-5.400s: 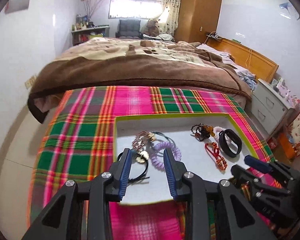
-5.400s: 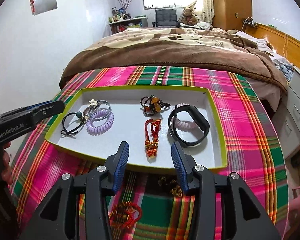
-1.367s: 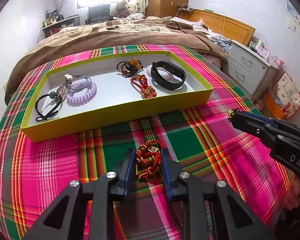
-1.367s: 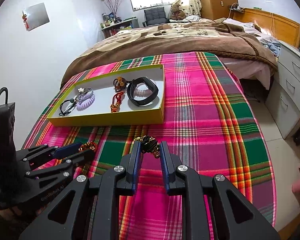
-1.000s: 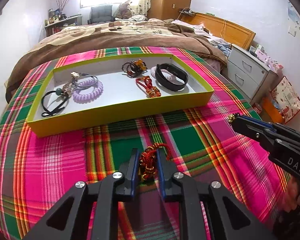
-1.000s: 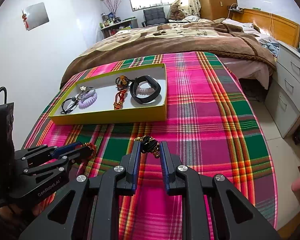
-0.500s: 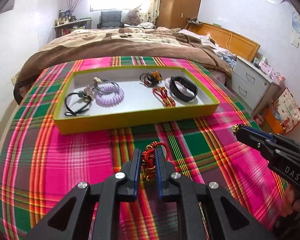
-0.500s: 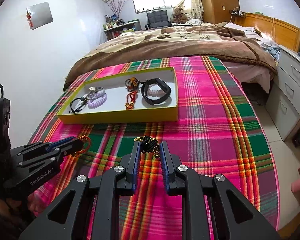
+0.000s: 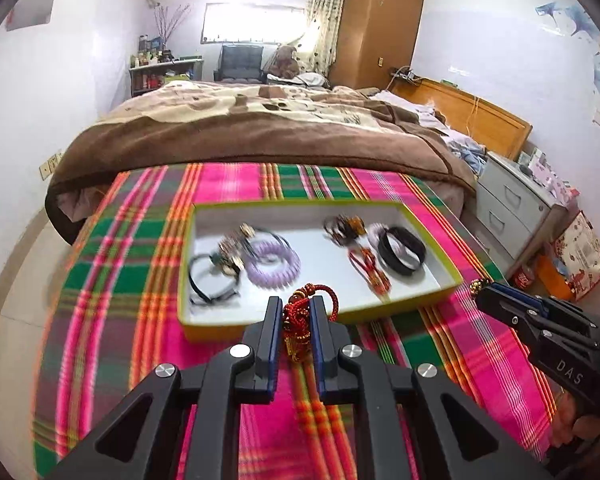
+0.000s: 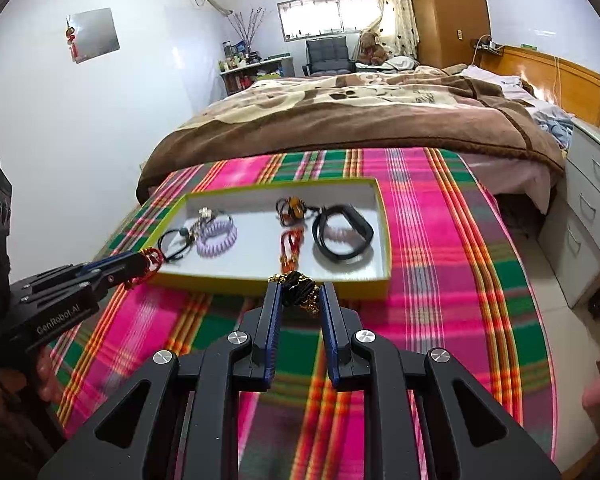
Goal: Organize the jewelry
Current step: 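Carry the beaded charm and red bracelet over the box with both tools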
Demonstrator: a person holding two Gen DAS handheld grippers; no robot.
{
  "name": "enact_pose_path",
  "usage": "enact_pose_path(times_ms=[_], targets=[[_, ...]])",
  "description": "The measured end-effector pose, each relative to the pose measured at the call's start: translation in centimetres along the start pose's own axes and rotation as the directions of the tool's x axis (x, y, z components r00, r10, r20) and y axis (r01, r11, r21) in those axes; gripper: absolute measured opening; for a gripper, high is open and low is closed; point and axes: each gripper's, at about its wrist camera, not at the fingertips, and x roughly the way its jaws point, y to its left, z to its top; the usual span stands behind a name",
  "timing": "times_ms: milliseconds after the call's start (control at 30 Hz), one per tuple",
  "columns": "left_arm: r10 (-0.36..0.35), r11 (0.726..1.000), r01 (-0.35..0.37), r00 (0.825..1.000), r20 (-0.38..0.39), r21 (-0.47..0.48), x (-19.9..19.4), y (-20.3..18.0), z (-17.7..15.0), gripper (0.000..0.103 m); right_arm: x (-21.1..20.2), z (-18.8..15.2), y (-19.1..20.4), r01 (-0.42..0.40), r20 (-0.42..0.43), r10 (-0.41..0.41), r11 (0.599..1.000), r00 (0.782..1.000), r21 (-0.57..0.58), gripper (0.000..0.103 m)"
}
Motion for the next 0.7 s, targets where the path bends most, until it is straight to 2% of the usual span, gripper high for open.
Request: enact_pose_path(times_ms=[300,700], targets=[[0.005,1.000,-0.005,1.000,0.017,-0.012,0.9,2.1,3.0,0.013,1.9,2.3,0.9,-0.009,-0.006,0.008,1.000,1.000,-0.018,0.020],[0.046,0.997,-0.047,0.999,-0.022,-0.055,4.0,5.4,3.6,0.013,7.8,4.8,2.4,-0.027,-0.051,0.025,0.999,0.998,-0.042,0.020]])
